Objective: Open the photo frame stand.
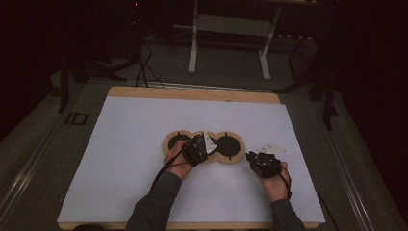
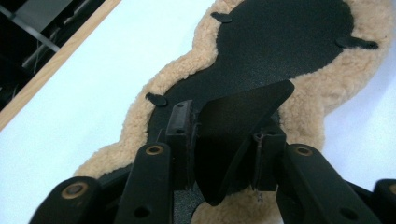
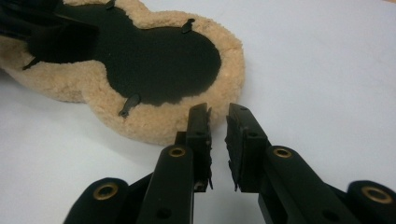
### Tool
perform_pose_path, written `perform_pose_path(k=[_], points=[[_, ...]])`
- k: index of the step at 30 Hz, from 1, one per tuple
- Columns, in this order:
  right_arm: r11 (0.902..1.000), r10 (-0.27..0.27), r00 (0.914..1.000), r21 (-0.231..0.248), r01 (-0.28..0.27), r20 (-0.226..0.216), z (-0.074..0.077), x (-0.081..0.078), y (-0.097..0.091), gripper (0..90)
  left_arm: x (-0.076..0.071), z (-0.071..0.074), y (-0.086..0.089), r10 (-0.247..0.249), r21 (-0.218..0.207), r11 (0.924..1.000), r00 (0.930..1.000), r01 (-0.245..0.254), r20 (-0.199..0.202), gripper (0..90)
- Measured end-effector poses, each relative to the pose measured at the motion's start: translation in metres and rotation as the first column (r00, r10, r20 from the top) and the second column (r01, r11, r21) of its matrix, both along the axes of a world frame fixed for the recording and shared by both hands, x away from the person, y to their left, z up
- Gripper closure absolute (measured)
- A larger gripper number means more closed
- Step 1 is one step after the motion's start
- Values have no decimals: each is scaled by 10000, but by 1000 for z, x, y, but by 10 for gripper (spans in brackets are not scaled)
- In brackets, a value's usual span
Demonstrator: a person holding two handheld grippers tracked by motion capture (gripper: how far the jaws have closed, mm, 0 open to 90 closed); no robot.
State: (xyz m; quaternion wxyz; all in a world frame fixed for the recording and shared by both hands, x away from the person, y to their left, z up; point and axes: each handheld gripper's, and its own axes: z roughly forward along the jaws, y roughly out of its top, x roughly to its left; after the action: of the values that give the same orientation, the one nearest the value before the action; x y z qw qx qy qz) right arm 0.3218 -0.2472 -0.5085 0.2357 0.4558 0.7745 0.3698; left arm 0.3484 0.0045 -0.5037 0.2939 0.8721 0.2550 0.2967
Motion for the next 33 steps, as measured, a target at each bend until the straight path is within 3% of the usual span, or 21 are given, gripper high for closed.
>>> perform_pose_path(k=[15,33], points=[[9995,227,9997,225,-225,-71,2,-1,2,696,0,4,7,-275,-120,9996,9996,274,-106,710],[9976,185,9998,673,-184,-18,6,0,2,598,-2,7,22,-632,-803,9949,9979,618,-153,712]])
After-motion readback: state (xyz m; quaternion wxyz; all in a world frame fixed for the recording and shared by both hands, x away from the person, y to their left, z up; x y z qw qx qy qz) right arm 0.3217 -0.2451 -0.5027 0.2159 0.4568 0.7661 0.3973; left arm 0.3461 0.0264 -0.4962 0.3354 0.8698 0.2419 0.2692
